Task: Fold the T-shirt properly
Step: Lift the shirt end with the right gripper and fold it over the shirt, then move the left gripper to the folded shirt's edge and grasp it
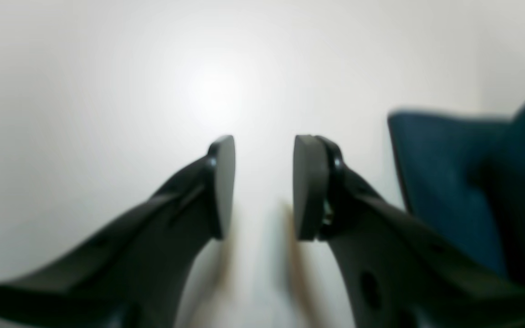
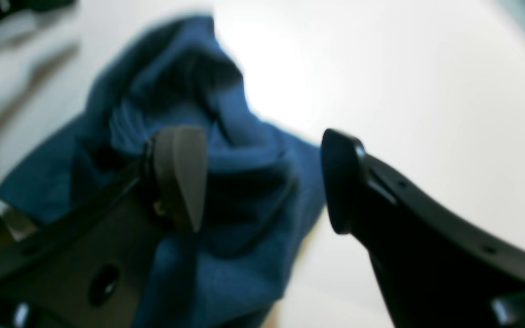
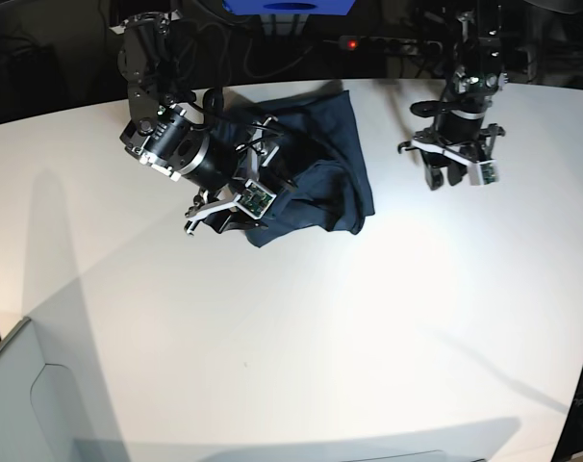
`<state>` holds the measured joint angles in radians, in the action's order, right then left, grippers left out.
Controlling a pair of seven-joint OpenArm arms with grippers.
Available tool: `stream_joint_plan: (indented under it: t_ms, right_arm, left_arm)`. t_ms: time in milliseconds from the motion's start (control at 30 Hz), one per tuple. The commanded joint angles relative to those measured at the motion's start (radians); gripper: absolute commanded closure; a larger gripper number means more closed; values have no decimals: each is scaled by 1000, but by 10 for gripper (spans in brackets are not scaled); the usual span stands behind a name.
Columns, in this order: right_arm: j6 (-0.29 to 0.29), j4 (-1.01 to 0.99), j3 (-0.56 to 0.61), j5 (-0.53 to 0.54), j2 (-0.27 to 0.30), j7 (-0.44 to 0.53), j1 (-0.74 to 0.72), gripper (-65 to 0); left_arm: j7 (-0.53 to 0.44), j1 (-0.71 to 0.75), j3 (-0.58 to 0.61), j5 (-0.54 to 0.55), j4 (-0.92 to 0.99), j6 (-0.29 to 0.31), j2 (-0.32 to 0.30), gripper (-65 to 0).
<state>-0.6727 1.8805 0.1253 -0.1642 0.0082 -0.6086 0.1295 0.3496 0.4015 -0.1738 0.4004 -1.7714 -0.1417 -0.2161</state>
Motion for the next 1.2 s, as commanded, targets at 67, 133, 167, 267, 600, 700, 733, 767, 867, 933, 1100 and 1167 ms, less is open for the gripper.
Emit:
stream_joint_plan:
  t_ms: [67, 133, 167, 267, 600, 700, 733, 767, 867, 933, 1100, 1167]
  right_arm:
    - [1, -49, -2, 13, -3, 28, -26, -373]
    - [1, -65, -2, 13, -3, 29, -26, -364]
    - [1, -65, 0, 15, -3, 29, -24, -340]
    - [1, -63, 6, 15, -3, 29, -18, -157]
    - [1, 118, 72, 15, -4, 29, 100, -2]
    - [1, 152, 142, 15, -3, 29, 155, -2]
    - [1, 152, 169, 13, -3, 29, 164, -4]
    - [1, 149, 190, 10, -3, 29, 167, -5]
    - [1, 110, 245, 8, 2, 29, 163, -7]
    - [1, 93, 258, 7, 16, 29, 158, -36]
    - [1, 86, 270, 13, 40, 29, 144, -211]
    - [1, 86, 270, 13, 43, 29, 144, -249]
  left_arm:
    - [-19, 12, -54, -1, -34, 6, -9, -208]
    - [-19, 14, -82, -1, -35, 6, -9, -208]
    - [-19, 15, -92, -1, -35, 6, -7, -208]
    - [-19, 15, -109, -1, -32, 6, -6, -208]
    - [-19, 9, -109, -1, -31, 6, -6, -208]
    - [-19, 6, -109, -1, -32, 6, -9, -208]
    - [-19, 6, -109, -1, -32, 6, -9, -208]
    - [-19, 6, -109, -1, -34, 6, -9, -208]
    - [-19, 4, -111, -1, -37, 6, -10, -208]
    - [-19, 4, -111, -1, -38, 6, -10, -208]
    - [-19, 4, -111, -1, -38, 6, -10, -208]
    - [-19, 6, -111, -1, -37, 6, -10, -208]
